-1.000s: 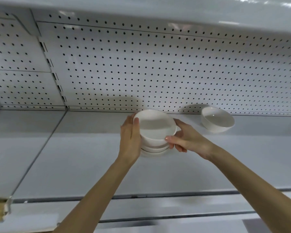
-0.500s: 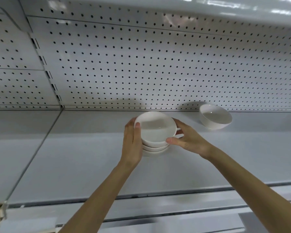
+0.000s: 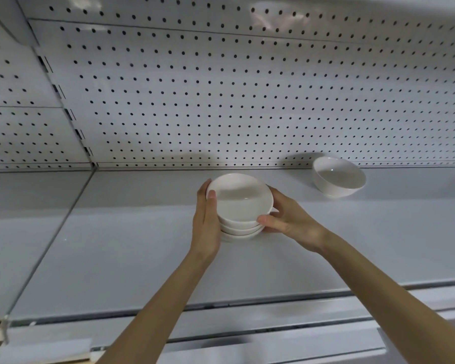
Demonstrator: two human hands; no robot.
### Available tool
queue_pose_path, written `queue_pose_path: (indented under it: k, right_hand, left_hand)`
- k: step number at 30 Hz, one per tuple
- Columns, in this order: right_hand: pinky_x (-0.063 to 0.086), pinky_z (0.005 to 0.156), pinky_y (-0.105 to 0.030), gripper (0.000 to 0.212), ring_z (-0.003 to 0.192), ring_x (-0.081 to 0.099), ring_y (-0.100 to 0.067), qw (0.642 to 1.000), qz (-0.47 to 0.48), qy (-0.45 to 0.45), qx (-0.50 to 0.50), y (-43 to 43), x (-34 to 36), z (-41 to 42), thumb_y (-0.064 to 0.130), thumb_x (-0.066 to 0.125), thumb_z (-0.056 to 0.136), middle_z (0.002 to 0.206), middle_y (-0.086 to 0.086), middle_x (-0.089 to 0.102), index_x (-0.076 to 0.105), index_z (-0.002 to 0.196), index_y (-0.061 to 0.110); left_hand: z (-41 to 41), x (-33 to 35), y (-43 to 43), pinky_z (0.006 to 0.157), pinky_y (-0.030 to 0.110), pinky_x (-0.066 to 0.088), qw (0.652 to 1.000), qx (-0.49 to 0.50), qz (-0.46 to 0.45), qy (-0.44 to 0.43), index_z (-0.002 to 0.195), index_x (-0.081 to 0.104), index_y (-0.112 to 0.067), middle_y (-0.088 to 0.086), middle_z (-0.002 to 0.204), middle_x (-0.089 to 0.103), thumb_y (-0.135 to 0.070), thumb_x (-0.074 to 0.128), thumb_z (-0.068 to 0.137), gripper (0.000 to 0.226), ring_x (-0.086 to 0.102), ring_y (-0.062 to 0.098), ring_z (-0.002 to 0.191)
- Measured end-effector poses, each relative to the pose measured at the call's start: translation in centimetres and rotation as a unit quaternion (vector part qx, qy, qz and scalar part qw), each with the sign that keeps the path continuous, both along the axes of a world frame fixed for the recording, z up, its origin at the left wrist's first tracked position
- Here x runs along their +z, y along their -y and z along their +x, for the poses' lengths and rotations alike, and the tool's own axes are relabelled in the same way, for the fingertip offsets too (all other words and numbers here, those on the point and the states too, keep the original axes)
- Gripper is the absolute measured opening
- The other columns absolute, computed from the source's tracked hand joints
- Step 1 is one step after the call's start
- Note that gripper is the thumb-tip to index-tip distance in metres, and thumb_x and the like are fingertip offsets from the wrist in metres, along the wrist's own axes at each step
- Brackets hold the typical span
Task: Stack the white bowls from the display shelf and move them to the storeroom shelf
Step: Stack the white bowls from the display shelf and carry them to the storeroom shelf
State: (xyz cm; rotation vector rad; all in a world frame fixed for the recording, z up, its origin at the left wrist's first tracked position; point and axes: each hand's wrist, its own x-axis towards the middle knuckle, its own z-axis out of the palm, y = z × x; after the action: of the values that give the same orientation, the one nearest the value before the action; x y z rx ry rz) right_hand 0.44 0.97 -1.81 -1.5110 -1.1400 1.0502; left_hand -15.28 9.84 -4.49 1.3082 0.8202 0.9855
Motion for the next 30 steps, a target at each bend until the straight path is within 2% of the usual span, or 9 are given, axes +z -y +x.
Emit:
queue_pose_path:
  k: [3,7,11,15,18,20,24,27,30]
  right_hand:
    - [0.058,0.082,-0.034,0.063,0.104,0.065,-0.020,1.000,0.006,-0.008,-0.013,0.6,-0.1,0.7,0.020,0.073,0.072,0.120,0.017,0.062,0.049,0.126,0.042]
    - [0.057,0.085,-0.038,0.062,0.105,0.064,-0.021,0.999,0.009,-0.013,-0.039,2.3,0.2,3.0,0.020,0.073,0.071,0.120,0.016,0.062,0.050,0.124,0.043]
    - [0.057,0.086,-0.038,0.063,0.104,0.065,-0.018,0.999,0.003,-0.009,-0.042,3.9,0.5,5.6,0.019,0.072,0.072,0.121,0.015,0.063,0.049,0.127,0.040]
    - [0.057,0.086,-0.039,0.062,0.104,0.065,-0.015,0.999,-0.003,-0.016,-0.038,4.6,0.6,7.5,0.020,0.074,0.072,0.121,0.016,0.063,0.050,0.125,0.041]
    - [0.057,0.083,-0.035,0.061,0.101,0.066,-0.012,1.000,-0.004,-0.018,-0.023,4.7,0.6,8.5,0.019,0.073,0.072,0.121,0.016,0.063,0.050,0.125,0.041]
    - [0.057,0.084,-0.035,0.060,0.099,0.067,-0.012,1.000,-0.004,-0.019,-0.014,4.6,0.7,9.0,0.018,0.073,0.072,0.120,0.017,0.064,0.050,0.124,0.041]
    - [0.056,0.086,-0.035,0.063,0.099,0.066,-0.013,1.000,-0.005,-0.025,0.011,4.8,0.6,10.0,0.026,0.076,0.069,0.121,0.017,0.063,0.050,0.125,0.038]
    - [0.056,0.083,-0.032,0.072,0.103,0.066,-0.016,0.999,-0.004,-0.032,0.021,5.2,0.6,10.7,0.033,0.077,0.064,0.125,0.013,0.062,0.049,0.130,0.034]
    - [0.056,0.082,-0.031,0.069,0.104,0.066,-0.018,0.999,0.000,-0.038,0.030,5.7,0.4,11.2,0.027,0.077,0.069,0.125,0.011,0.062,0.049,0.132,0.030]
  left_hand:
    - [1.0,-0.2,0.1,0.086,0.011,0.040,1.000,-0.008,-0.004,0.007,0.137,0.043,-0.028,-0.016,0.121,0.055,-0.036,0.032,0.105,0.035,0.051,-0.013,0.104]
    - [3.6,0.0,1.0,0.091,0.016,0.039,1.000,-0.029,0.000,0.004,0.137,0.044,-0.026,-0.010,0.126,0.055,-0.037,0.035,0.103,0.037,0.050,-0.007,0.110]
    - [6.5,0.1,2.2,0.093,0.016,0.037,0.999,-0.046,0.000,0.007,0.136,0.045,-0.025,-0.010,0.126,0.054,-0.029,0.030,0.106,0.034,0.048,-0.015,0.108]
    - [8.3,-0.3,3.1,0.084,0.005,0.039,0.999,-0.047,0.007,0.018,0.133,0.046,-0.028,-0.019,0.120,0.056,-0.040,0.033,0.100,0.038,0.050,-0.023,0.099]
    - [9.1,-0.5,3.3,0.082,0.003,0.040,0.999,-0.032,0.003,0.021,0.132,0.047,-0.029,-0.020,0.119,0.057,-0.047,0.034,0.092,0.046,0.052,-0.021,0.099]
    - [9.5,-0.5,3.5,0.083,0.002,0.040,1.000,-0.020,0.002,0.018,0.132,0.047,-0.027,-0.019,0.119,0.057,-0.043,0.036,0.100,0.038,0.052,-0.021,0.099]
    - [10.0,-0.4,4.3,0.091,0.013,0.042,1.000,0.003,0.000,0.007,0.134,0.046,-0.026,-0.019,0.120,0.057,-0.036,0.033,0.105,0.034,0.053,-0.015,0.104]
    - [10.5,-0.2,5.2,0.083,0.005,0.042,1.000,0.017,-0.002,0.003,0.130,0.047,-0.026,-0.021,0.115,0.058,-0.030,0.030,0.106,0.030,0.054,-0.019,0.097]
    - [10.9,-0.1,6.0,0.082,0.004,0.043,0.999,0.034,0.001,-0.003,0.126,0.049,-0.025,-0.019,0.112,0.059,-0.028,0.029,0.106,0.029,0.055,-0.017,0.096]
